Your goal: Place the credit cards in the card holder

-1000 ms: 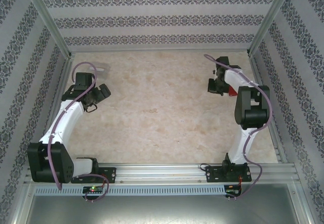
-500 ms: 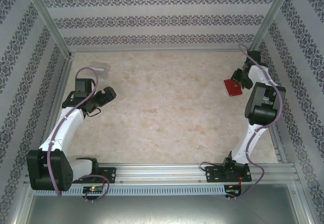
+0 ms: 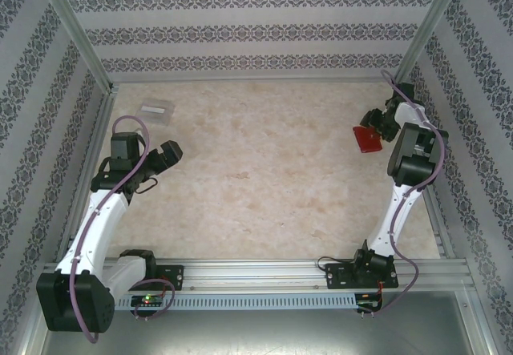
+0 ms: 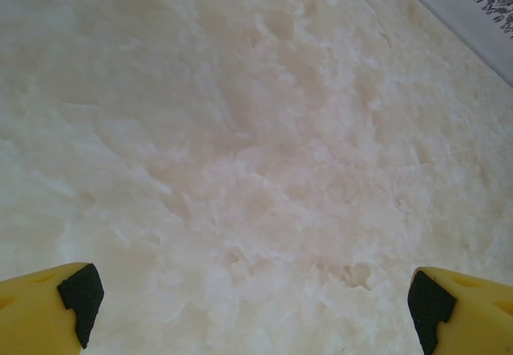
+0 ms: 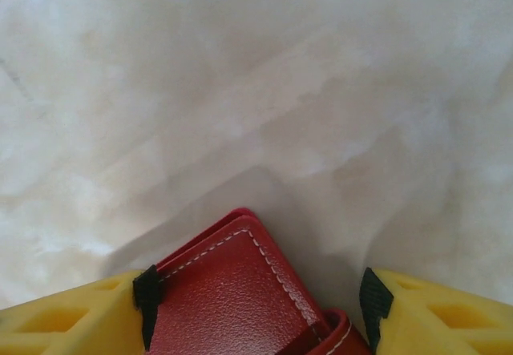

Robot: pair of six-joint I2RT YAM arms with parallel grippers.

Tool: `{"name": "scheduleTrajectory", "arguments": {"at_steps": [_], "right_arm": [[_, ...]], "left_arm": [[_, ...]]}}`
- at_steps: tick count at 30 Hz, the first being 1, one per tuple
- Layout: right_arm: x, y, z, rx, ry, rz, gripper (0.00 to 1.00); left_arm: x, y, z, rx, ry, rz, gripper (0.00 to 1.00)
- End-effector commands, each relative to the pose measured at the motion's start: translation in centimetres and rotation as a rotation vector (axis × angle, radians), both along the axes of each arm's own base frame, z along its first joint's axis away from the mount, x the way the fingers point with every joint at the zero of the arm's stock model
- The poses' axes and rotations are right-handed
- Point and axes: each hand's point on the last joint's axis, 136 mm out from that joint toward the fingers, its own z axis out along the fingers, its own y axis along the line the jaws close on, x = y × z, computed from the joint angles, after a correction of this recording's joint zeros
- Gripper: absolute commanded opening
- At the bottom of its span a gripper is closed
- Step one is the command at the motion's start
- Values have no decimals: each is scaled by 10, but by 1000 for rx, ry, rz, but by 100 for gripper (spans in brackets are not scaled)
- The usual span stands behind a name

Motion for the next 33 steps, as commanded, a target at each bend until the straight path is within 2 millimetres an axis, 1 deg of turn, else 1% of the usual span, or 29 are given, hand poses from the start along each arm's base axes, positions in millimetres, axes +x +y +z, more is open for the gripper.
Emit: {"name": "scheduleTrajectory", "arguments": {"at_steps": [1, 4, 7, 9, 11, 13, 16, 18, 21, 25, 29, 33], "right_arm": [[-13, 43, 9, 98, 32, 86, 66], [-27, 72, 10, 131, 29, 112, 65], [-40, 107, 10, 201, -7, 135, 64], [-52, 128, 9, 242, -18, 142, 64], [-64, 143, 10, 276, -36, 129, 64], [-75, 164, 15, 331, -73, 154, 63], [-85, 188, 16, 310, -78, 226, 63], [-85, 191, 12, 271, -54, 243, 63], [-80, 182, 8, 175, -20, 242, 60], [-75, 177, 8, 78, 11, 258, 49], [-74, 185, 5, 83, 13, 277, 36], [-72, 190, 1, 115, 20, 281, 34]], "left_arm": [[5, -4, 11, -28, -45, -14, 99], [4, -9, 7, -60, -48, -25, 99], [1, -11, -1, -79, -36, -26, 99], [0, -13, -6, -94, -25, -31, 100], [0, -17, -8, -112, -10, -46, 99], [0, -20, -12, -125, 2, -61, 100], [0, -20, -17, -116, 14, -64, 99], [1, -19, -19, -112, 18, -63, 99], [6, -21, -20, -128, 20, -66, 99], [9, -24, -22, -144, 39, -79, 99], [7, -23, -22, -136, 38, -72, 99], [4, -23, -24, -132, 47, -74, 99]]}}
